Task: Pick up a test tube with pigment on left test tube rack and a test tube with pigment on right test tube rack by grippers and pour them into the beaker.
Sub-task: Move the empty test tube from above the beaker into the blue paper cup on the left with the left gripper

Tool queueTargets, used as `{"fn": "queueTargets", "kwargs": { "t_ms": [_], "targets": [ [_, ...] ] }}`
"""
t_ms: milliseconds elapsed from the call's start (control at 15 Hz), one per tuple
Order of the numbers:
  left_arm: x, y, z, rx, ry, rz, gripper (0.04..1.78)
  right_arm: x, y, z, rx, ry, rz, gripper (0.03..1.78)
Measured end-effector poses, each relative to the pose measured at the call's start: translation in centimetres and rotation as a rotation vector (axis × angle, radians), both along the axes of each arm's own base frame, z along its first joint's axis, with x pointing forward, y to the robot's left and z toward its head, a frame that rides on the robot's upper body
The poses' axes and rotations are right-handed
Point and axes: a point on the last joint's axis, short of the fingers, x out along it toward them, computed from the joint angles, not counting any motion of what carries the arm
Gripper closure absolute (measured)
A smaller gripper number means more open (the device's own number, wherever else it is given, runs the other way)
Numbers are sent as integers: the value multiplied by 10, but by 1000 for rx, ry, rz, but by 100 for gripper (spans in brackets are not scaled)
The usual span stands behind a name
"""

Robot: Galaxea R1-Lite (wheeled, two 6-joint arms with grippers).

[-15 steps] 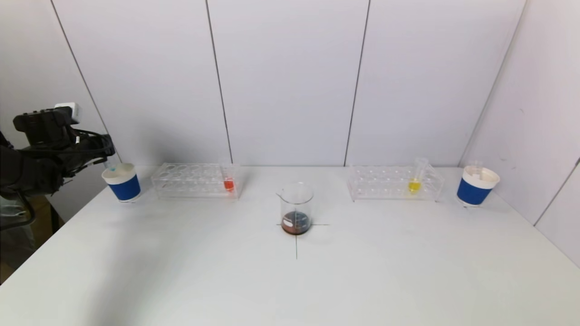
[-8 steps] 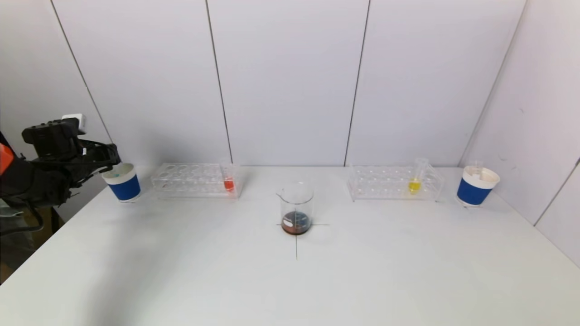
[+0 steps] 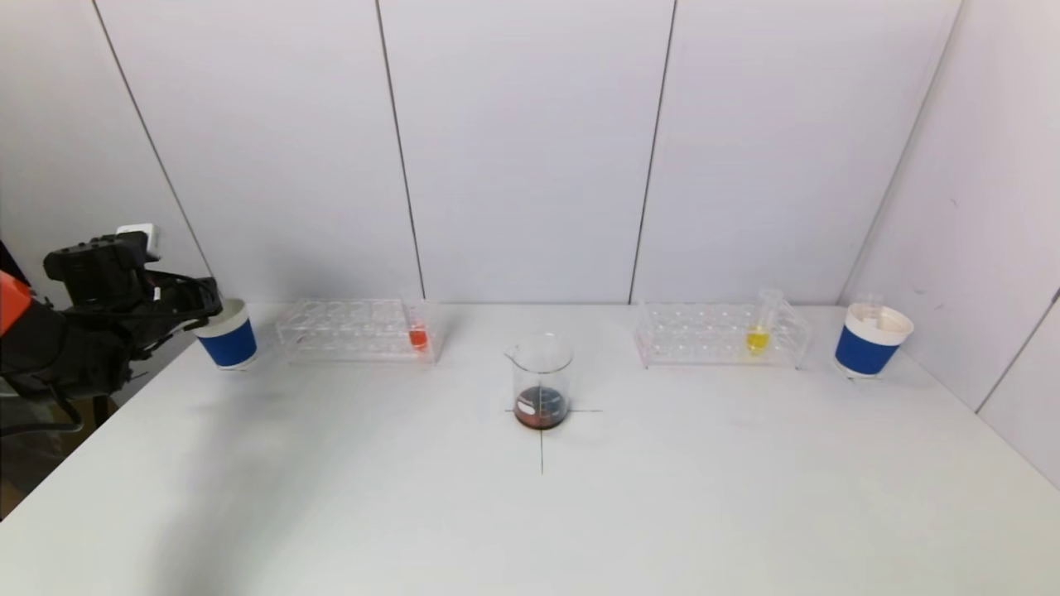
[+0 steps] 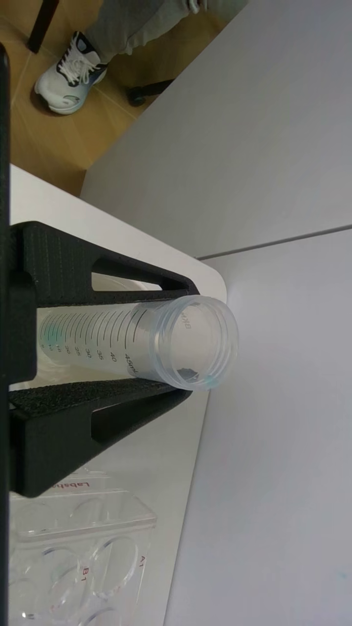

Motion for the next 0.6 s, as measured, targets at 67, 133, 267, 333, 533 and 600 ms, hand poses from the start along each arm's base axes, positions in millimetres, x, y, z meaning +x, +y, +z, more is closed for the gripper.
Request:
{"fn": "queueTargets", "kwargs": {
  "t_ms": [67, 133, 267, 333, 533, 600],
  "targets": [
    [-1, 0, -1, -1, 3, 0, 138, 0, 0, 0, 0, 0, 0, 4],
    [-2, -1, -2, 0, 2, -1, 138, 0, 0, 0, 0, 0, 0, 4],
    [-4, -2, -4, 0, -5, -13, 138, 0, 0, 0, 0, 0, 0, 4],
    [-5, -2, -5, 0, -2, -15, 138, 0, 0, 0, 0, 0, 0, 4],
    [-6, -2, -6, 1, 1, -16, 138, 0, 0, 0, 0, 0, 0, 4],
    [-6, -2, -6, 2, 1, -16, 138, 0, 0, 0, 0, 0, 0, 4]
  ]
}}
